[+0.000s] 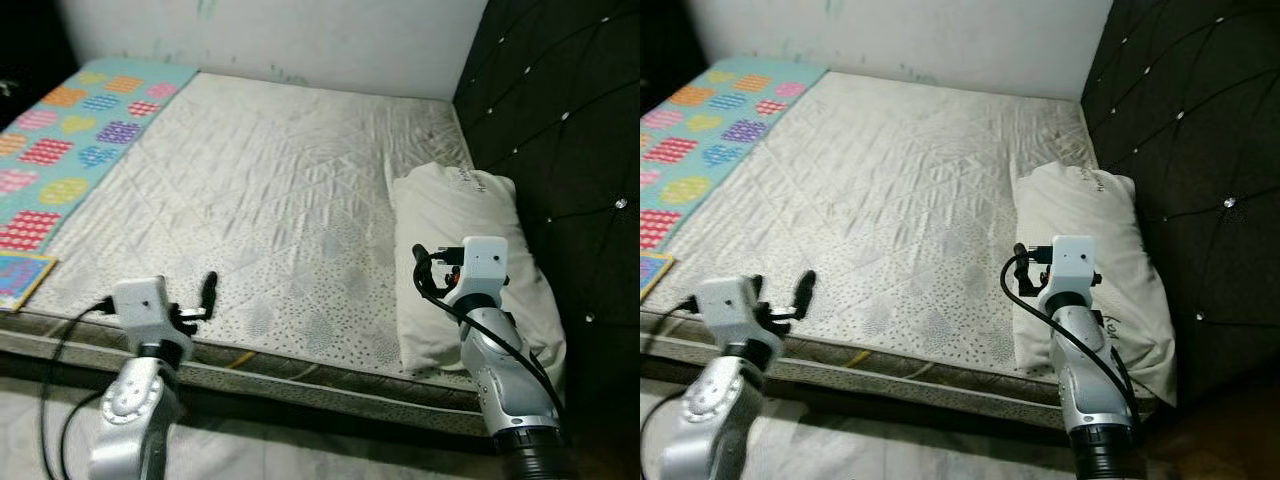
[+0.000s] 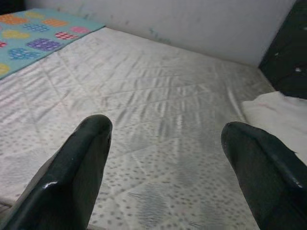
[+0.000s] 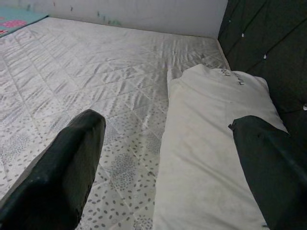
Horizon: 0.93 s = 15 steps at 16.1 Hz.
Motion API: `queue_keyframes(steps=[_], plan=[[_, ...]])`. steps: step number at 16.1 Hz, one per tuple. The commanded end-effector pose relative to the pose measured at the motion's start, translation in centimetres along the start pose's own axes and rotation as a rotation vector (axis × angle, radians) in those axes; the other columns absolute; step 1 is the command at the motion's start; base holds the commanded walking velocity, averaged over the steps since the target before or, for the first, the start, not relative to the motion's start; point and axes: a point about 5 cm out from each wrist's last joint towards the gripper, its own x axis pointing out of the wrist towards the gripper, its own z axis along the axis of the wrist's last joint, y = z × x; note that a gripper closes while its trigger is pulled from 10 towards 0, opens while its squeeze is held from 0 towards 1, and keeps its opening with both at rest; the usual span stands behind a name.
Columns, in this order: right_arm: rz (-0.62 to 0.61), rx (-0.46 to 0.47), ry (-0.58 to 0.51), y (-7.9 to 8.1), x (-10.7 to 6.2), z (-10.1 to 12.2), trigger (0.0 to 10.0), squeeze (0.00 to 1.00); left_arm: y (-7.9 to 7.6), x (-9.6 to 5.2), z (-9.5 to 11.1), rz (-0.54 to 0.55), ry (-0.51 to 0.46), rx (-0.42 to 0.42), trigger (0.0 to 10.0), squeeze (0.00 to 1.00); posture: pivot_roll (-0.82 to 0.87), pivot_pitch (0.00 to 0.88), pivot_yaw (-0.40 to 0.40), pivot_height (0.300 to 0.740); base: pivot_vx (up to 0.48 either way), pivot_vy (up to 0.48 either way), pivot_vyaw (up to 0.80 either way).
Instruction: Clean up the room
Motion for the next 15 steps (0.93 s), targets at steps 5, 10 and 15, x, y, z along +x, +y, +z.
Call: queue_keyframes(steps=[5,10,15], plan=[[-0.002,-0.01,0.0,-0.23,-0.07,-0.09,10.0,0.0,-0.2,-0.18,0.45,-0.021,-0.021,-0.002,10.0,0.0,-0.14,0.078,-0.026,0.74,0.362,0.0,0.0],[-0.005,-0.008,0.001,-0.23,-0.04,-0.16,10.0,0.0,-0.18,-0.15,0.21,-0.008,-0.002,-0.004,10.0,0.0,-0.14,0.08,-0.024,0.74,0.211,0.0,0.0],[-0.008,-0.008,0.007,-0.29,-0.08,-0.34,10.0,0.0,-0.16,-0.04,-0.01,0.018,0.016,-0.034,10.0,0.0,-0.13,0.082,-0.023,0.74,0.0,0.0,0.0]])
